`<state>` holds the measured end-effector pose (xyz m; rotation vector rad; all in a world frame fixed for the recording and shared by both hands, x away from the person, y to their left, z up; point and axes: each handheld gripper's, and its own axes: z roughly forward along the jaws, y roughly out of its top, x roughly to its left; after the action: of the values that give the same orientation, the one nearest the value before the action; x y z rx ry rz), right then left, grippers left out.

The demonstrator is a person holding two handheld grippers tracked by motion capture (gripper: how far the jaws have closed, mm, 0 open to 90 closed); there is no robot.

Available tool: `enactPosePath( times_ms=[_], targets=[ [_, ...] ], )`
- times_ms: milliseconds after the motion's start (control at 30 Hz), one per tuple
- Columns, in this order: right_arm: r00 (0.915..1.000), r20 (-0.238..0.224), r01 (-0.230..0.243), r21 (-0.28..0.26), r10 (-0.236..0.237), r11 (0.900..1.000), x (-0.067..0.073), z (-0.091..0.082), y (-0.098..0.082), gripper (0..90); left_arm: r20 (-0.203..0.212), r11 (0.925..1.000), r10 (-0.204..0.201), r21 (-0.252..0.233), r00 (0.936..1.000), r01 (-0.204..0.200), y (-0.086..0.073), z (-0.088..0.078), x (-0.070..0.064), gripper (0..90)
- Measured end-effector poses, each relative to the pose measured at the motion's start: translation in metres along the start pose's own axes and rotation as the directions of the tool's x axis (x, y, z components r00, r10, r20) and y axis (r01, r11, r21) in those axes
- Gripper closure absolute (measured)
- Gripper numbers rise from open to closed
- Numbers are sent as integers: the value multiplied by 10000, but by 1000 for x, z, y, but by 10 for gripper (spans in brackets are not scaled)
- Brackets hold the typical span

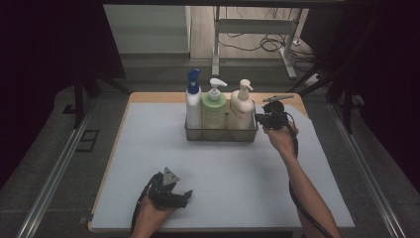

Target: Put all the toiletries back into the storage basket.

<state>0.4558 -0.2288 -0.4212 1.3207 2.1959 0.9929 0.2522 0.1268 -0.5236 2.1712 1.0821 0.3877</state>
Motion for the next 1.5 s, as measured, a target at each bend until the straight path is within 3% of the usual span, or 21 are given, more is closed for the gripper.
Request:
enactPosePath(
  times_ms=[333,533,733,1500],
  targets=[
    [9999,-162,-44,180,47,9998,-1,20,4,883,6,10000,-3,1,10000,3,0,0,0,106],
    [9989,-375,-264,276,274,9993,-4,27,4,887,2,10000,-13,-9,10000,13,0,0,0,106],
    [9988,-446,-195,428,214,9989,-3,32,-1,886,2,10000,-1,5,10000,1,0,0,0,106],
    [9941,-1069,265,622,-198,9977,21,41,-2,880,4,10000,-23,-6,10000,23,0,0,0,106]
  ],
)
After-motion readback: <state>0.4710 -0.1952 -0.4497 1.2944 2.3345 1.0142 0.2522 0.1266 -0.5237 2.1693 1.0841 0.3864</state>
